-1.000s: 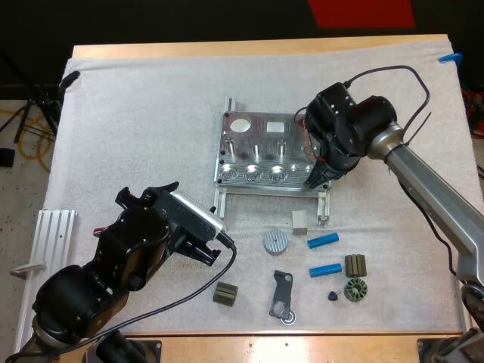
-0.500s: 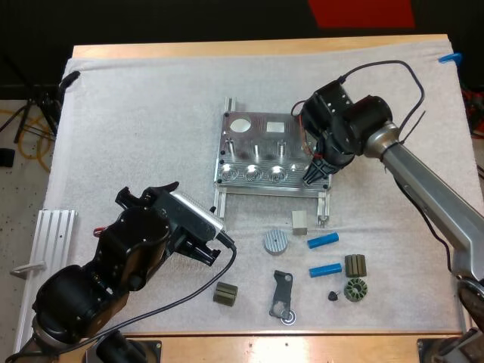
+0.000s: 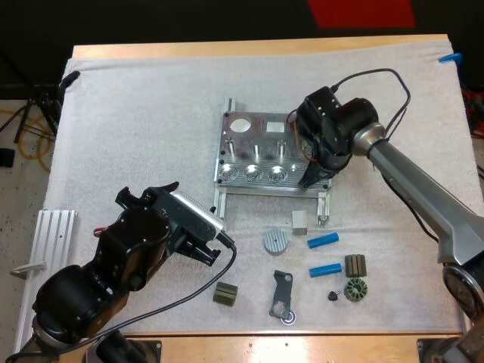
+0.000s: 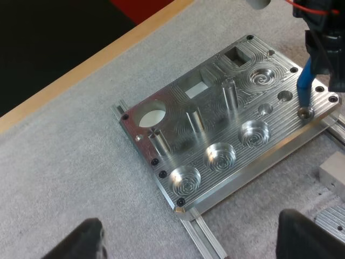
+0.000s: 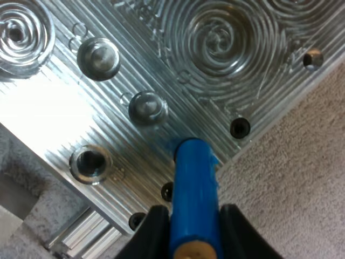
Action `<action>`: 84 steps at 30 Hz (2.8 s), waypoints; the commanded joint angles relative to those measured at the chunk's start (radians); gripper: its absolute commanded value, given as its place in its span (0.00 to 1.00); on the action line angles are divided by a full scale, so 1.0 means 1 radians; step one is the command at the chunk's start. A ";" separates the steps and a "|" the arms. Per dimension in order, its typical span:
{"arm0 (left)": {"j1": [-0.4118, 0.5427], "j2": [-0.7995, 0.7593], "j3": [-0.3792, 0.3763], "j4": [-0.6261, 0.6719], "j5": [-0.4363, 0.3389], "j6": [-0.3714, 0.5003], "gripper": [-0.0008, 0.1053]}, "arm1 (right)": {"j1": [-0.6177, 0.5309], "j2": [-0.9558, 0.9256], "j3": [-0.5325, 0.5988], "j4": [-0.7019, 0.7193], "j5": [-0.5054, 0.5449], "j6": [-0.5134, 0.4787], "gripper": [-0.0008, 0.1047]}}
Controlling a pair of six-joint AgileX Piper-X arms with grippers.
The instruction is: Load cells from right to left
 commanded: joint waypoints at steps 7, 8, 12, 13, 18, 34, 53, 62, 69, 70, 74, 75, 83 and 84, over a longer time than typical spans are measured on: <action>-0.001 -0.004 -0.006 -0.007 -0.016 -0.017 0.62 | -0.002 -0.004 -0.005 -0.016 -0.001 -0.010 0.16; -0.001 -0.004 -0.006 -0.007 -0.016 -0.017 0.62 | -0.002 -0.001 -0.005 -0.016 -0.001 -0.011 0.16; -0.001 -0.004 -0.006 -0.007 -0.016 -0.017 0.62 | -0.002 0.012 -0.004 -0.016 -0.001 -0.011 0.16; -0.001 -0.004 -0.006 -0.007 -0.016 -0.017 0.62 | -0.002 0.016 -0.004 -0.014 -0.001 -0.011 0.16; -0.001 -0.004 -0.006 -0.007 -0.016 -0.017 0.62 | -0.002 0.033 -0.004 -0.016 0.022 -0.011 0.16; -0.001 -0.004 -0.006 -0.007 -0.016 -0.017 0.62 | -0.002 0.035 -0.004 -0.060 0.075 -0.008 0.45; -0.001 -0.004 -0.006 -0.005 -0.016 -0.017 0.62 | 0.010 -0.053 -0.008 -0.098 0.075 0.015 0.45; -0.001 -0.004 -0.006 -0.005 -0.016 -0.017 0.62 | 0.010 -0.106 -0.008 -0.098 0.140 0.033 0.45; -0.001 -0.004 -0.006 -0.005 -0.016 -0.017 0.62 | 0.010 -0.116 -0.006 -0.038 0.166 0.038 0.45; -0.001 -0.004 -0.006 -0.005 -0.016 -0.017 0.62 | 0.010 -0.116 -0.005 -0.035 0.178 0.043 0.45; -0.001 -0.004 -0.006 -0.005 -0.016 -0.017 0.62 | 0.010 -0.116 -0.003 -0.032 0.190 0.063 0.45; -0.001 -0.004 -0.006 -0.005 -0.016 -0.017 0.62 | 0.010 -0.116 -0.003 -0.034 0.190 0.063 0.45; -0.001 -0.004 -0.006 -0.005 -0.016 -0.017 0.62 | 0.000 -0.109 -0.003 -0.043 0.207 0.103 0.45; -0.001 -0.004 -0.006 -0.005 -0.016 -0.017 0.62 | -0.005 -0.103 -0.003 -0.040 0.208 0.114 0.45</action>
